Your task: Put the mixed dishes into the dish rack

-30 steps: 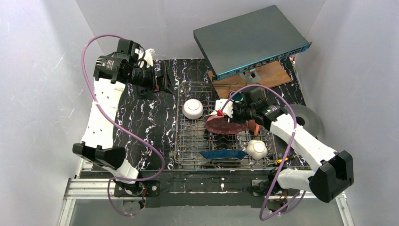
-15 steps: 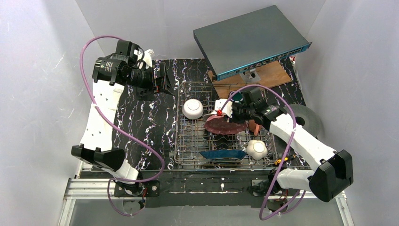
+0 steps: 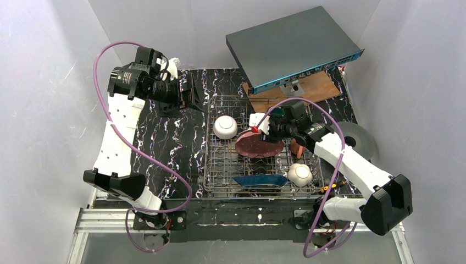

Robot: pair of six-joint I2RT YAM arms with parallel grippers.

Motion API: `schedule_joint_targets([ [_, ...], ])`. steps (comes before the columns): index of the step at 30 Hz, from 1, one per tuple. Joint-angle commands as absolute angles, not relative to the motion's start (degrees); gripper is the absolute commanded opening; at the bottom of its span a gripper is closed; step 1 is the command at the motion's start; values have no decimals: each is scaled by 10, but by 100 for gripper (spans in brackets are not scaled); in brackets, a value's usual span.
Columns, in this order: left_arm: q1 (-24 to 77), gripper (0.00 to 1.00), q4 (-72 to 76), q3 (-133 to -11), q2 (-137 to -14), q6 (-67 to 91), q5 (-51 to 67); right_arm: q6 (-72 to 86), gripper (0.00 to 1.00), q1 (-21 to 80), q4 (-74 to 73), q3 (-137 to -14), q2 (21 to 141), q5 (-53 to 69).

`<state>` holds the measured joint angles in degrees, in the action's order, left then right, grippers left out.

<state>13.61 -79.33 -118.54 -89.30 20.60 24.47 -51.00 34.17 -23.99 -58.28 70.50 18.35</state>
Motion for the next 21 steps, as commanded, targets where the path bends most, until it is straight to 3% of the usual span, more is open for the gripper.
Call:
schedule_joint_targets([
  [1,133,98,-799,-1180,-866,204,250,-504,59,345,-231,-606,701,197],
  [2,133,98,-800,-1179,-866,204,249,-504,67,345,-232,-605,699,197],
  [3,133,98,-800,-1178,-865,204,250,-504,94,345,-232,-604,697,196],
  [4,134,98,-798,-1177,-864,204,250,-503,98,345,-233,-605,696,195],
  [21,134,98,-793,-1176,-852,215,234,-431,98,346,-257,-652,655,199],
])
